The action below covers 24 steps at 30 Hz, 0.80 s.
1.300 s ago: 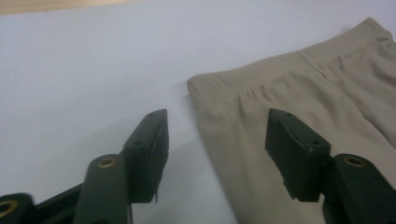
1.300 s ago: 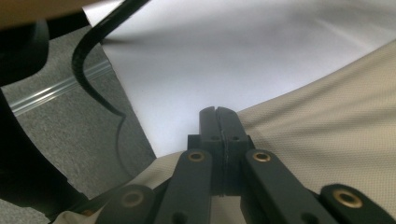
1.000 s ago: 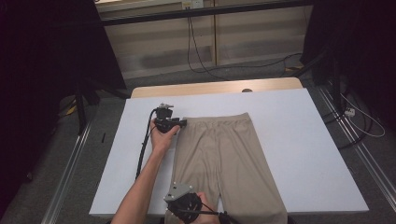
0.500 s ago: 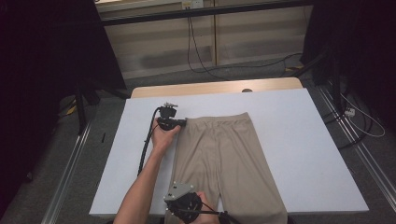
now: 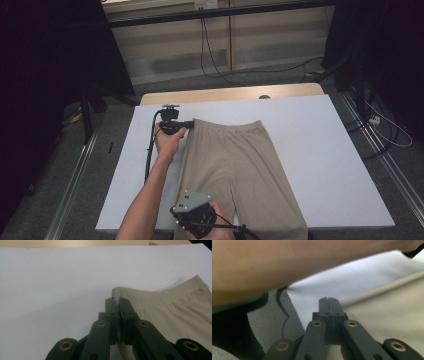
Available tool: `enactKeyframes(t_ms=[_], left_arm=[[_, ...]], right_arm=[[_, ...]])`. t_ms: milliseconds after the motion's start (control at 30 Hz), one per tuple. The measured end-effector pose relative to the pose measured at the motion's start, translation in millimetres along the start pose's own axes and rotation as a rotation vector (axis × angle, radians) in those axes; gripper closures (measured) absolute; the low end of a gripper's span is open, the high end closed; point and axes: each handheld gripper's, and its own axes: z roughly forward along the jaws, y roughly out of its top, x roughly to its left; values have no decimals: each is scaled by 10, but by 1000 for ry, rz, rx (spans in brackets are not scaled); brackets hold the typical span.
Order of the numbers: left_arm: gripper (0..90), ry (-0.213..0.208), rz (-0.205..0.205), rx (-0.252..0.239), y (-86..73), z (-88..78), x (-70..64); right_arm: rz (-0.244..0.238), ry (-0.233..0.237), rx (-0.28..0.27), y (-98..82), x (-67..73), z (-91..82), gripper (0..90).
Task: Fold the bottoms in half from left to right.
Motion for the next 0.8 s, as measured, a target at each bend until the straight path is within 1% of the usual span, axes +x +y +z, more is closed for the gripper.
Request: enactKeyframes(t_ms=[133,233,300,500,633,700,733,800], left_arm=[[868,17,9,-6,49,-91,22],[868,14,-7,-22,86,-178,58],[868,26,-6,-35,110,-232,85],[868,47,-26,-66,165,-370,152],[868,71,-23,-80,215,-491,202],[868,74,-28,-90,235,-542,222],[868,78,-25,-88,249,-574,241],[868,94,-25,-92,279,-636,276]], right_arm=[[-7,15,-21,110,10,-49,900],[-15,25,-34,184,17,-65,900],[-24,26,-39,221,24,-72,900],[-36,29,-57,315,39,-111,900],[-49,36,-70,395,68,-127,900],[-57,41,-79,445,87,-131,900],[-61,43,-80,471,100,-132,900],[-71,44,-90,533,111,-137,900]])
